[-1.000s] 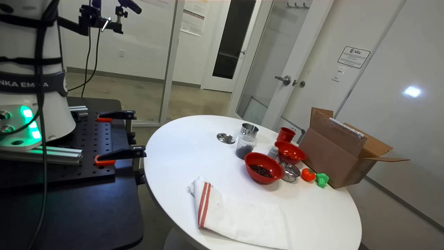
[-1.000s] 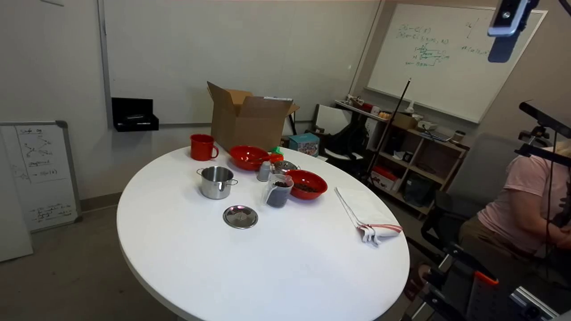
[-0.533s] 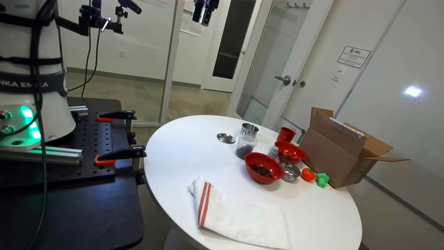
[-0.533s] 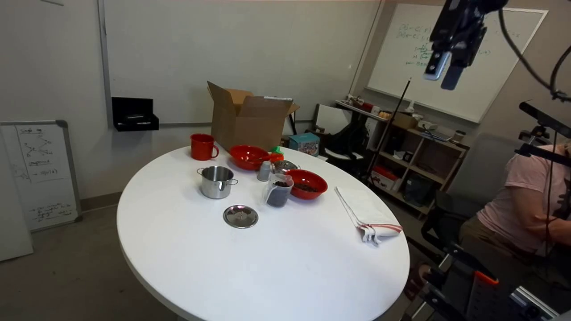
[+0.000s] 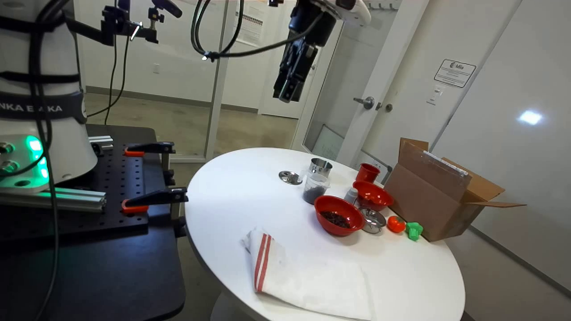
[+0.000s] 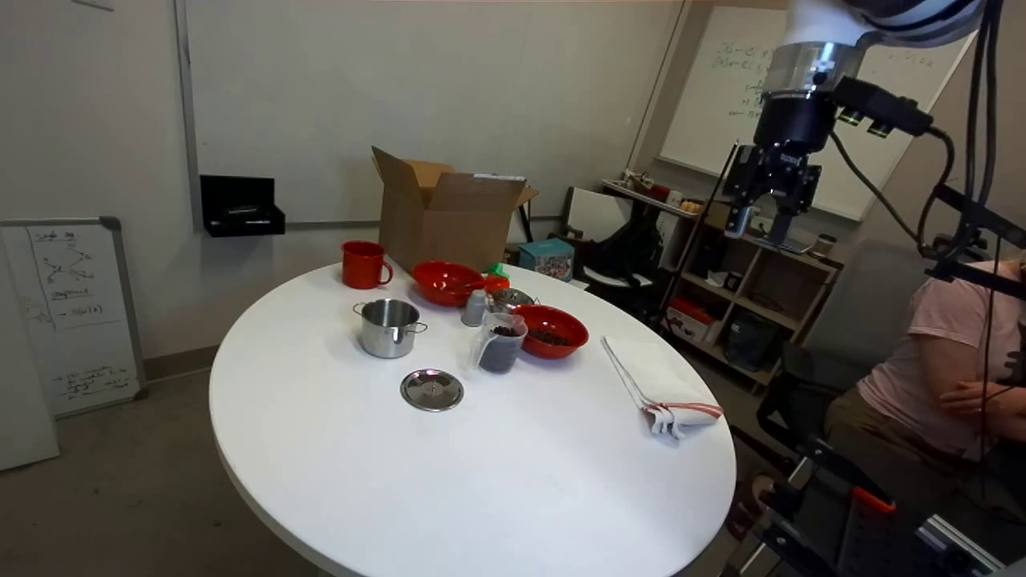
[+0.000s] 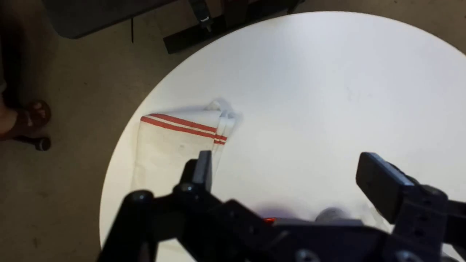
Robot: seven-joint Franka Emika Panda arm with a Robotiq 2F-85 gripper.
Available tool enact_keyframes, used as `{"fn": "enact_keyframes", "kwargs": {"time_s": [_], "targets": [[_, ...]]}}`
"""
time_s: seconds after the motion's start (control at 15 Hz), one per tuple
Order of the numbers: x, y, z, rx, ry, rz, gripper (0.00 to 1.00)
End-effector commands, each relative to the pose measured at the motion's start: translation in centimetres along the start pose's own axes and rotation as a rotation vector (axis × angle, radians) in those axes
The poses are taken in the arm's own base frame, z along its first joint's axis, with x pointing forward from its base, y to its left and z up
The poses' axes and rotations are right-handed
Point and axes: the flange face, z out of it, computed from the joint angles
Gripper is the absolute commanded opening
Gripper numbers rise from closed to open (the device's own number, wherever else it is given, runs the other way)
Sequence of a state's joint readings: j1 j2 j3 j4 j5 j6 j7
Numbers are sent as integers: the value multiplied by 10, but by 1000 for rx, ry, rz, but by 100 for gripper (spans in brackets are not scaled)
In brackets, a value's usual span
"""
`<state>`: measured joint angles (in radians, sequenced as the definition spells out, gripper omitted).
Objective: Fold the white towel once
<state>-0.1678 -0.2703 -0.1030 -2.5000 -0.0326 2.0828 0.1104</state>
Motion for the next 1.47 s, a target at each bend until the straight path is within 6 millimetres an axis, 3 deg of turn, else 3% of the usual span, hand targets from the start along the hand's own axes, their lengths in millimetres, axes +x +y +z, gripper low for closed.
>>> {"fn": "enact_keyframes", "kwargs": {"time_s": [0.0, 0.2, 0.53, 0.6, 0.8, 1.0, 1.2, 1.4], "targets": [[6, 6, 5, 2, -5, 22, 100], [15, 9, 9, -1, -12, 46, 100], [13, 9, 9, -14, -48, 88, 100], [53, 20, 41, -2, -49, 84, 100], [93, 33, 37, -21, 22, 101, 100], [143, 51, 54, -43, 18, 126, 100], [175, 58, 78, -45, -28, 138, 100], [194, 70, 114, -22, -80, 148, 100]]}}
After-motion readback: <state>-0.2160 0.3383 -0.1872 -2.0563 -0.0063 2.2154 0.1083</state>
